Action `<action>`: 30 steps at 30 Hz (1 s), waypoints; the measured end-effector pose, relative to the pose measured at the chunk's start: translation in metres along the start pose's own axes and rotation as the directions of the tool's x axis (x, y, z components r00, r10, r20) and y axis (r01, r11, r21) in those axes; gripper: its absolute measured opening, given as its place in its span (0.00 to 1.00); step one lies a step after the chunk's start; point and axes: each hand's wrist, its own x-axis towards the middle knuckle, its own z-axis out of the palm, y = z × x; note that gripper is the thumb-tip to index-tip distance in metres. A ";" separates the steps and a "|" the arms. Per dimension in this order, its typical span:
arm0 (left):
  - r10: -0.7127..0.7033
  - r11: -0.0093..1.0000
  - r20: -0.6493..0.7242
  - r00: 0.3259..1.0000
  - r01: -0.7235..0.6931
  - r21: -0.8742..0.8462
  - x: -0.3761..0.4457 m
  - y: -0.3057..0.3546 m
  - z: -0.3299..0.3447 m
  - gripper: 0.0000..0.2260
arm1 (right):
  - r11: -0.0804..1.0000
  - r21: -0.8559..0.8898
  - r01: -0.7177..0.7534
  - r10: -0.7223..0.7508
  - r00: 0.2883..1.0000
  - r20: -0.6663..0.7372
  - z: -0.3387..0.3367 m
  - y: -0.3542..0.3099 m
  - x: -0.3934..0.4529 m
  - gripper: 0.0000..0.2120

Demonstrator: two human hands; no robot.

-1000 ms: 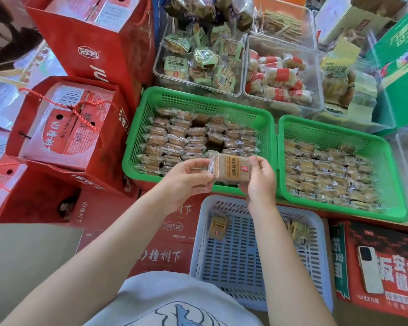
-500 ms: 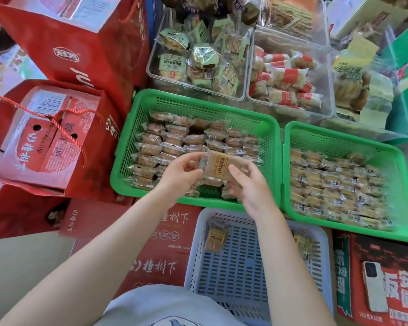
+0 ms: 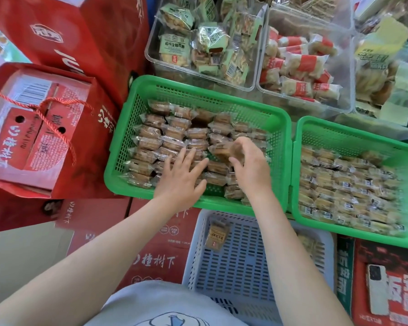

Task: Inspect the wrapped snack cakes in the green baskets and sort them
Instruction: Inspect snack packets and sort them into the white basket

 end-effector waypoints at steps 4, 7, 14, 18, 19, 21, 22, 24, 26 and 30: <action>0.005 0.999 0.033 0.999 -0.007 0.033 0.001 -0.001 0.002 0.27 | 0.977 -0.154 0.147 -0.136 0.987 0.081 0.013 -0.002 0.010 0.17; -0.002 0.999 0.035 0.999 0.000 0.047 0.002 0.000 0.002 0.27 | 0.950 -0.231 0.211 -0.185 0.974 0.128 0.025 -0.001 0.015 0.18; -0.006 0.999 0.021 1.000 0.005 0.044 0.002 0.001 0.002 0.27 | 0.881 -0.416 0.228 -0.210 0.974 0.088 0.042 0.005 0.026 0.08; -0.002 0.999 0.023 1.000 0.001 0.040 0.003 0.000 0.003 0.27 | 0.887 -0.405 0.223 -0.181 0.974 0.139 0.031 0.007 0.038 0.06; -0.001 0.999 0.021 1.000 0.000 0.043 0.003 0.000 0.004 0.27 | 0.905 -0.374 0.204 -0.165 0.977 0.134 0.029 0.006 0.043 0.07; -0.001 0.999 0.018 1.000 0.001 0.047 0.003 0.000 0.004 0.27 | 0.926 -0.340 0.162 -0.142 0.986 0.082 0.028 0.005 0.052 0.07; -0.002 0.999 0.019 1.000 0.001 0.045 0.003 -0.001 0.004 0.27 | 0.929 -0.342 0.139 -0.124 0.990 0.064 0.028 0.004 0.056 0.07; -0.002 0.999 0.021 1.000 0.001 0.040 0.003 -0.001 0.004 0.27 | 0.921 -0.373 0.111 -0.090 0.993 0.075 0.030 0.001 0.062 0.07; 0.000 0.999 0.020 1.000 0.000 0.038 0.003 0.000 0.004 0.27 | 0.909 -0.404 0.097 -0.066 0.994 0.088 0.032 0.000 0.065 0.07; -0.002 0.999 0.022 1.000 0.001 0.037 0.002 0.000 0.003 0.27 | 0.882 -0.465 0.076 -0.043 0.996 0.083 0.037 0.000 0.067 0.05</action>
